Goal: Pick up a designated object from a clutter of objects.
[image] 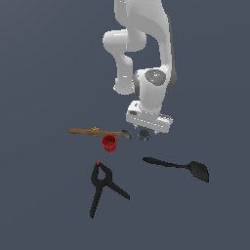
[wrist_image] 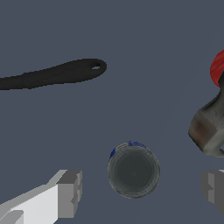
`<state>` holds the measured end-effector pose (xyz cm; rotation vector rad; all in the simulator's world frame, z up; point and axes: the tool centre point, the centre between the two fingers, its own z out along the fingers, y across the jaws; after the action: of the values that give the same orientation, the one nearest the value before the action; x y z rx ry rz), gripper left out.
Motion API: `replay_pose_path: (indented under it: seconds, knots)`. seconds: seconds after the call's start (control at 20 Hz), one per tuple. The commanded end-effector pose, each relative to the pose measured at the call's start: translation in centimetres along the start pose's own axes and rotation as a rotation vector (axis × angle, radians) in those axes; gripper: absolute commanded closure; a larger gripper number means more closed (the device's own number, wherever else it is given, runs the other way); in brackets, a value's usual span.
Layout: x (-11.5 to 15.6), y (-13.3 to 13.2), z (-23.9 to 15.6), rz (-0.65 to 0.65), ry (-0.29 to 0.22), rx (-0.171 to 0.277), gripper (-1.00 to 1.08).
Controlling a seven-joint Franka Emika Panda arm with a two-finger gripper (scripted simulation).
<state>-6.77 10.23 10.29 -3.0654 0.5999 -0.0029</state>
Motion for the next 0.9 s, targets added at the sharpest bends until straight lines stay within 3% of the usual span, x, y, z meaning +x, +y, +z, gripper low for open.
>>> replay_pose_path:
  seconds: [0.0, 0.35, 0.85]
  knots:
    - [-1.0, 0.2, 1.4, 0.030, 0.001, -0.005, -0.92]
    - [-2.8, 0.7, 3.6, 0.076, 0.002, -0.016, -0.92]
    - [-3.0, 0.8, 4.4, 0.080, 0.002, -0.018, -0.92]
